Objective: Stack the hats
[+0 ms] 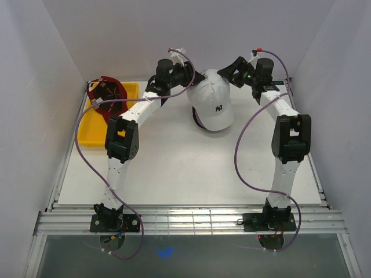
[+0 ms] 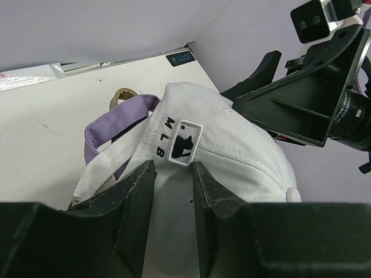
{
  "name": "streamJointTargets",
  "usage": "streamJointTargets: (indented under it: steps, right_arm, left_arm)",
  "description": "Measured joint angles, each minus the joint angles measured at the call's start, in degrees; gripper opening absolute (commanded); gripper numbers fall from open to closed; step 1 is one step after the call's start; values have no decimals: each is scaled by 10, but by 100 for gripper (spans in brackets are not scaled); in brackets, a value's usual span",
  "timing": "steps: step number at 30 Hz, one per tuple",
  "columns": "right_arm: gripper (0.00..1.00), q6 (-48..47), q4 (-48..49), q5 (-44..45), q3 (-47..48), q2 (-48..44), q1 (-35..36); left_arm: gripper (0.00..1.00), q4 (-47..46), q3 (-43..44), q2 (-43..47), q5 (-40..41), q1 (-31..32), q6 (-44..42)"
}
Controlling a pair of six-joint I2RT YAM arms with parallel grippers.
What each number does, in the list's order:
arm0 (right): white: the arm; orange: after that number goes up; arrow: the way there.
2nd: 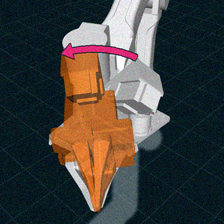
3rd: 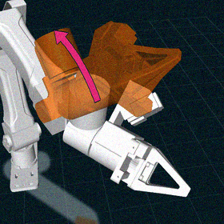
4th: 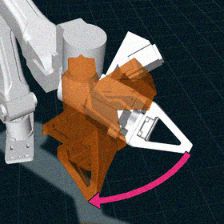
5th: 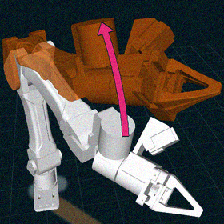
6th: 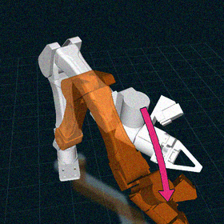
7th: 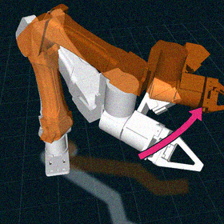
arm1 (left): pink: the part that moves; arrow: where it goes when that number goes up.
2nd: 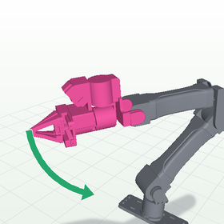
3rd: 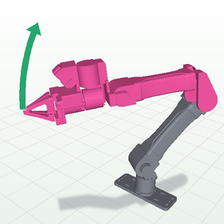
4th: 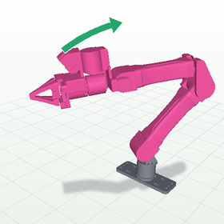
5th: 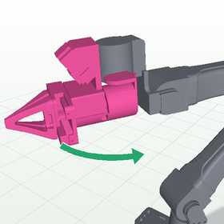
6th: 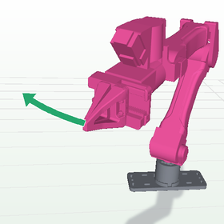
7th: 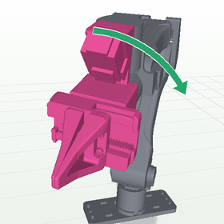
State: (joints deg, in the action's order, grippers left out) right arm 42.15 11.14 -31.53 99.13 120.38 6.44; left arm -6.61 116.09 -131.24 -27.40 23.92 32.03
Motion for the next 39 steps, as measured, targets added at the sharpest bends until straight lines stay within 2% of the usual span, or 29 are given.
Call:
streamJointTargets:
  steps: [3, 6, 10, 15, 18, 22, 25, 32, 35, 39]
  right_arm:
    - [70, 9, 29, 15, -31, -15, -1]
    - [60, 14, 54, 34, -65, -31, -1]
    - [47, 18, 72, 48, -96, -49, -1]
    - [42, 23, 79, 56, -101, -49, -1]
    - [23, 23, 76, 61, -100, -49, -1]
    - [13, 23, 68, 68, -98, -49, -1]
    - [9, 22, 50, 72, -89, -49, -1]
    - [11, 17, 29, 87, -83, -48, 1]
    - [19, 15, 30, 89, -85, -49, 1]
    - [35, 11, 40, 91, -99, -59, 1]
  left_arm:
    - [26, -1, 11, -12, 0, 0, 7]
    - [12, -2, 23, -22, -2, 2, 19]
    - [0, -2, 25, -26, 2, 2, 35]
    - [0, 10, 39, -33, 11, 3, 49]
    - [0, 23, 53, -40, 15, 3, 56]
    - [0, 24, 56, -43, 20, 3, 67]
    - [0, 25, 55, -43, 27, 5, 71]
    - [0, 10, 42, -42, 44, 7, 82]
    - [0, 4, 37, -41, 47, 7, 85]
    - [0, 1, 31, -36, 50, 9, 84]
